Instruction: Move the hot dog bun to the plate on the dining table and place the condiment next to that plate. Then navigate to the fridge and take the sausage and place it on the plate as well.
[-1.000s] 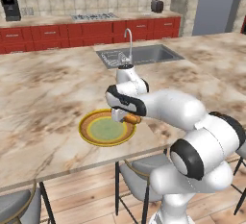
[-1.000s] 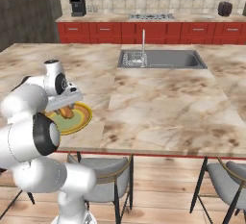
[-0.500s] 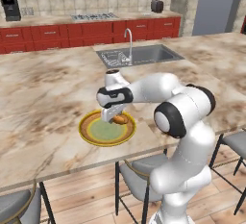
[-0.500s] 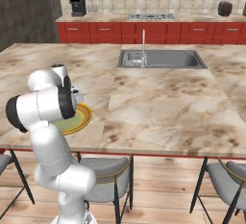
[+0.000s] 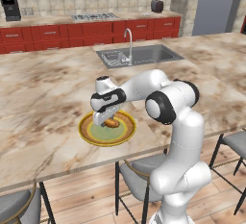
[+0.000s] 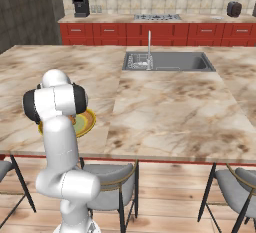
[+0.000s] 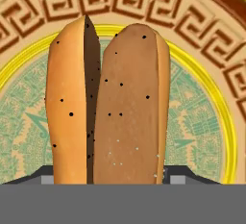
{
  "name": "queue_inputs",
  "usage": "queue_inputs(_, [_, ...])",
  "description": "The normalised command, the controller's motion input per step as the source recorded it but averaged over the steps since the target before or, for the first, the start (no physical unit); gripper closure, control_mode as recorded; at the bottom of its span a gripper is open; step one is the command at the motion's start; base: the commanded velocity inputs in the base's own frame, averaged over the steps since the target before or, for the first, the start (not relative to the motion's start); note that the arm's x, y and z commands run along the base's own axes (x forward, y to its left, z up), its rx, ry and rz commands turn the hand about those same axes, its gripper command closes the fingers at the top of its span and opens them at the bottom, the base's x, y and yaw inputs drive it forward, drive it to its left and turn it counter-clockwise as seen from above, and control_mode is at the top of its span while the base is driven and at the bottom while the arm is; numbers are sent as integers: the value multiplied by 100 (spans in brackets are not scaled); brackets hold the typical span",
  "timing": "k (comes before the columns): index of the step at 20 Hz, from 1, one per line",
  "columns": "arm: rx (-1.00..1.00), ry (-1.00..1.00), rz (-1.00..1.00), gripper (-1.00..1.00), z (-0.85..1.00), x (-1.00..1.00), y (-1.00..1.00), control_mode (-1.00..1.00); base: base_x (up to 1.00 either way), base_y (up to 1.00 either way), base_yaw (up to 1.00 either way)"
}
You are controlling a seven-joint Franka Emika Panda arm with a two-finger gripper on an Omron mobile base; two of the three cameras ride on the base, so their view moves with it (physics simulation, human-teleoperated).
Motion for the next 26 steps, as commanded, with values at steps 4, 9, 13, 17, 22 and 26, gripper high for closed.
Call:
queue_inputs(4, [0,0,-3,-100,-39,1,20,-100,0,0,0])
queue_inputs(9, [0,-2,-6,-100,-11,-12,0,-100,0,0,0])
queue_inputs(13, [1,-5,-9,-100,0,-33,-21,-100,0,0,0])
queue_inputs(17, [1,-14,-15,-100,3,-44,-38,-100,0,0,0])
queue_inputs(22, [0,-14,-20,-100,28,-37,-39,-100,0,0,0])
queue_inputs(26, [0,-19,-19,-100,53,-52,-32,-100,0,0,0])
